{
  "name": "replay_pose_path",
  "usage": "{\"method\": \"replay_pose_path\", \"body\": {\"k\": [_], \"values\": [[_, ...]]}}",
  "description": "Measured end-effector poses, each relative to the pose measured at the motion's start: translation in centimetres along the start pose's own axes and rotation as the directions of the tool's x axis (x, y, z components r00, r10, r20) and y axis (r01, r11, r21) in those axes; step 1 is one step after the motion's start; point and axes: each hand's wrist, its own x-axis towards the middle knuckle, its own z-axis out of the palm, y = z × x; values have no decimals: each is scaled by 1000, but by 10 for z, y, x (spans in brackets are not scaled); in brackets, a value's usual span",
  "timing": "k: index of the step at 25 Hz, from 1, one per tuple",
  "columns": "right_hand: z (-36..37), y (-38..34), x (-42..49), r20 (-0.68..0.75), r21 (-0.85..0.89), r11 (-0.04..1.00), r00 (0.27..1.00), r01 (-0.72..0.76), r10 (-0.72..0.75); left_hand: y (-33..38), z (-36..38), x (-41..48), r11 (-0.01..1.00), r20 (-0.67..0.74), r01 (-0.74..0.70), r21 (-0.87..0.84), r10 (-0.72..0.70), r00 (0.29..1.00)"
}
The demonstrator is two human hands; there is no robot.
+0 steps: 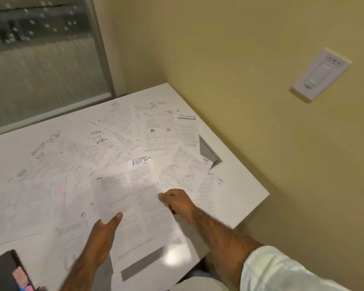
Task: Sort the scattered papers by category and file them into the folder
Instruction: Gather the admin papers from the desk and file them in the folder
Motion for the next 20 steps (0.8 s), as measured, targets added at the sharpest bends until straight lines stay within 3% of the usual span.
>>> {"method": "replay_pose_path", "body": {"k": [4, 8, 14, 20], "values": [[-83, 20, 48, -300, -57, 995, 952, -83, 62, 17, 22, 7, 1000, -66, 23, 11, -22, 998], [-161, 29, 85, -451, -331, 927, 892, -174, 6, 20, 46, 12, 999, -124, 23, 35, -18, 992], [-201, 26, 122, -416, -722, 664, 889, -193, -194, 21, 100, 11, 998, -143, 66, 17, -63, 988], [-208, 27, 136, -286, -793, 602, 930, -94, -232, 32, 124, 20, 996, -130, 88, -1, -87, 988]]}}
